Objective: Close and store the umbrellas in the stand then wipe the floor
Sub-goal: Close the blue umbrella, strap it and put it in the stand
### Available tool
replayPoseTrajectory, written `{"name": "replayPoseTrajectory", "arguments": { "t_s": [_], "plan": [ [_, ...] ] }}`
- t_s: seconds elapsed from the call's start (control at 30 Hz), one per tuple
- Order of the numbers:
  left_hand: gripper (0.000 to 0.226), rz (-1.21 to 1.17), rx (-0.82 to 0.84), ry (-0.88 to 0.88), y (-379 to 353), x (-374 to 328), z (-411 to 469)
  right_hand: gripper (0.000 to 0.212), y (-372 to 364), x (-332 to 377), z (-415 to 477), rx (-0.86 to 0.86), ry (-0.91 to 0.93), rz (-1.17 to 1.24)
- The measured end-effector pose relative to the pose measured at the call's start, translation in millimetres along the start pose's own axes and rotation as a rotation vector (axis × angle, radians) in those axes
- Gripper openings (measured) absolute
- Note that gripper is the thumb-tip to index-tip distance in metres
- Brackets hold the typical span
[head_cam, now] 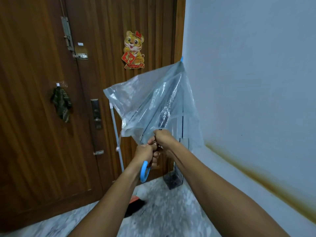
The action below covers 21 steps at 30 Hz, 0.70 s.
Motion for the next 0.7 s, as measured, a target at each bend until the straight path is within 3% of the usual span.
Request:
{"name": "replayPoseTrajectory", "arguments": {
  "t_s": [0.2,0.4,0.53,0.6,0.7],
  "plan": [
    [0.019,0.004,-0.062,-0.004,-1.0,5.7,-4.7,0.043,-0.6,-7.4,-2.2,0.06,-0.017,-0.079],
    [0.024,0.052,-0.057,-0.015,8.6,-8.8,-5.0,0.038,-5.5,2.1,1.2,0.09,-0.033,0.023],
    [0.023,0.043,0.022,0.025,15.3,-10.2,-7.4,0.025,-12.0,11.4,3.0,0.163,-0.054,0.371],
    [0.024,0.02,0.037,0.041,19.9,-11.9,-11.1,0.03,-8.5,22.1,5.0,0.171,0.004,0.579],
    [0.022,0.024,0.034,-0.032,21.0,-23.6,-17.4,0.036,-9.5,33.0,7.8,0.223,0.026,0.704]
  ]
}}
Point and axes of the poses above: each hand's wrist, its own z-axis towards the middle knuckle, its own y-axis out of the back of the hand, x = y × z, the point moved 7 cm from there along z, towards the middle knuckle, and after that the axes turned 8 degrees about -y, right-handed, at the moved point
